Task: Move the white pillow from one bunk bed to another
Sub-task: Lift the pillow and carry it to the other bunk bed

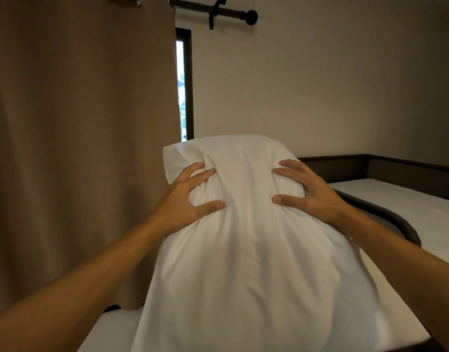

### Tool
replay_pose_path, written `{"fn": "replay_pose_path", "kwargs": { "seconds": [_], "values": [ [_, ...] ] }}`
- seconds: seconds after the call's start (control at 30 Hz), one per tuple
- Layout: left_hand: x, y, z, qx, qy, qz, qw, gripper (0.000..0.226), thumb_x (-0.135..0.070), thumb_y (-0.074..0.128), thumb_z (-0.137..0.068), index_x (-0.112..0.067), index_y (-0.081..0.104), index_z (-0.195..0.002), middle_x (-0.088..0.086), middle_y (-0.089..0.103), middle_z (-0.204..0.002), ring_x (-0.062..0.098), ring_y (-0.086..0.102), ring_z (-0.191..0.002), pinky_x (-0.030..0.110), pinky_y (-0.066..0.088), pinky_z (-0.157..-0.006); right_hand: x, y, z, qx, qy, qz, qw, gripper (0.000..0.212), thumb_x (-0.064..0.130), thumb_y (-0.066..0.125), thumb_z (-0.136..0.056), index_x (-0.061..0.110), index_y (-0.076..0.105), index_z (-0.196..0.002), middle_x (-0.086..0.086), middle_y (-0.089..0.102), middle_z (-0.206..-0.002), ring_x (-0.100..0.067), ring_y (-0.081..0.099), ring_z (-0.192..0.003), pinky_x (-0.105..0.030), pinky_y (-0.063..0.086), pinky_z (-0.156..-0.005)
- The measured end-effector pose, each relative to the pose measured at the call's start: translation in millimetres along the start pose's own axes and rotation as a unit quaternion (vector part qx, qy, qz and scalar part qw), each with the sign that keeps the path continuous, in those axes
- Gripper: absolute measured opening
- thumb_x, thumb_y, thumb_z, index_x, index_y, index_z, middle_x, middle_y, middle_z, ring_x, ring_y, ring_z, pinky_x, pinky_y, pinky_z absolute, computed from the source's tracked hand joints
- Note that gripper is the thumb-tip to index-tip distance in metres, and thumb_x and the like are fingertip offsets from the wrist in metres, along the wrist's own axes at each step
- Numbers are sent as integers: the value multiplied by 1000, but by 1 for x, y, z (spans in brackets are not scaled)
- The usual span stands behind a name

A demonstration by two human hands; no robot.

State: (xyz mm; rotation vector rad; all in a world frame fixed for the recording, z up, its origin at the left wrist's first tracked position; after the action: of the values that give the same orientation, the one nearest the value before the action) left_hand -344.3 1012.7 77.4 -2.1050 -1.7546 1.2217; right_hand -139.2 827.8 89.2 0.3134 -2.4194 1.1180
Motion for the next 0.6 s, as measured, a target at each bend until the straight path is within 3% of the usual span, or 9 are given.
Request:
{"fn": "replay_pose_path", "kwargs": {
  "seconds": [0.23, 0.6],
  "values": [
    [18, 13, -13, 8, 1, 14, 1000, 85, -73, 64, -62, -41, 43, -138, -19, 29, -152, 7, 33, -135, 32, 31, -109, -14, 2, -8, -5, 21, 13, 1000, 78, 68, 71, -63, 41, 53, -134, 20, 35, -150, -3, 31, -140, -34, 26, -115],
    [21, 55, -47, 26, 17, 22, 999, 78, -70, 64, -62, -48, 41, -133, -21, 28, -149, -14, 26, -124, 12, 23, -99, -65, -10, -24, -10, 26, 24, 999, 79, 71, 70, -62, 43, 53, -133, 20, 35, -149, -4, 31, -140, -40, 28, -117]
  ]
}}
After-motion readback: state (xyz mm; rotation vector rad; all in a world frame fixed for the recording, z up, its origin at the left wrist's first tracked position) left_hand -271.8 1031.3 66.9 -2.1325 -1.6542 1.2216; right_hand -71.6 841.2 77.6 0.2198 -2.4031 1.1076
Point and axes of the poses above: each hand's wrist, its own z-axis away from the middle knuckle, its own y-axis out of the palm, x = y × z, the point moved 8 cm from there along -z, towards the middle knuckle
